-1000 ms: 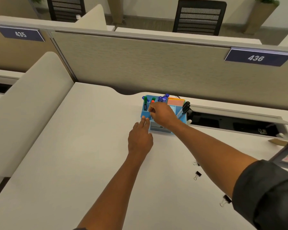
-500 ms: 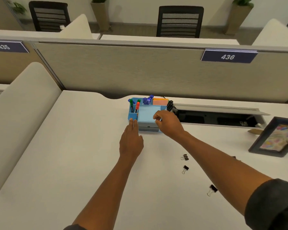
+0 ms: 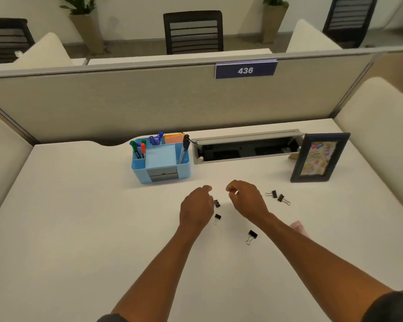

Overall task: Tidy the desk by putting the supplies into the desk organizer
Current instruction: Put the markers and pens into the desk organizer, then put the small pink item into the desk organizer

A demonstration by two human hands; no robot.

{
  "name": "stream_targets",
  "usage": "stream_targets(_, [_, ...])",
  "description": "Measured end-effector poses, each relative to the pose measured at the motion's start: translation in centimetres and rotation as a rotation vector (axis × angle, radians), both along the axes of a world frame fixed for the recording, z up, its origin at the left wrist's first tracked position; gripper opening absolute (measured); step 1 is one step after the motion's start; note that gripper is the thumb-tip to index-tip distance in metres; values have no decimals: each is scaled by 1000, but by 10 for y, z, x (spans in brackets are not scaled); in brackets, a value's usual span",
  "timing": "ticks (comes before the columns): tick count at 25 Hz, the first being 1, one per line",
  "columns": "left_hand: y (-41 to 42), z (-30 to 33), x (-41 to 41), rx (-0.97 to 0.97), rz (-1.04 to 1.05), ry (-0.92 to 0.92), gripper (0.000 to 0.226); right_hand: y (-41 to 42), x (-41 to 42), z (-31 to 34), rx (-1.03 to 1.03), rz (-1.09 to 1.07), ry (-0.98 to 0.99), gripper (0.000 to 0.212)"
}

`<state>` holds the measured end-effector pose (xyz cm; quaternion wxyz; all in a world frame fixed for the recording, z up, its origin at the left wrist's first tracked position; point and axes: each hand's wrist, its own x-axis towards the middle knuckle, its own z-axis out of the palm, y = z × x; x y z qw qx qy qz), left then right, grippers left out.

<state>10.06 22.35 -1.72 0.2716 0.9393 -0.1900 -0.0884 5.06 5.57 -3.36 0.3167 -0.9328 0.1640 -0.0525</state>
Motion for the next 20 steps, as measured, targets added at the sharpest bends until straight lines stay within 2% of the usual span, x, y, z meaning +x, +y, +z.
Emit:
stream_targets(11, [-79,-21,-92,118,-203,49,21,-91,-126,-22,-7,-292,64,19])
stream_targets(15, [-105,-33,-121,65,-355,58,22,-116,-155,-31,-55,-343,192,32])
stream_targets(20, [-136,-37,-147,1,-422,61,29,-127,-166,-35,2,-327,260,36])
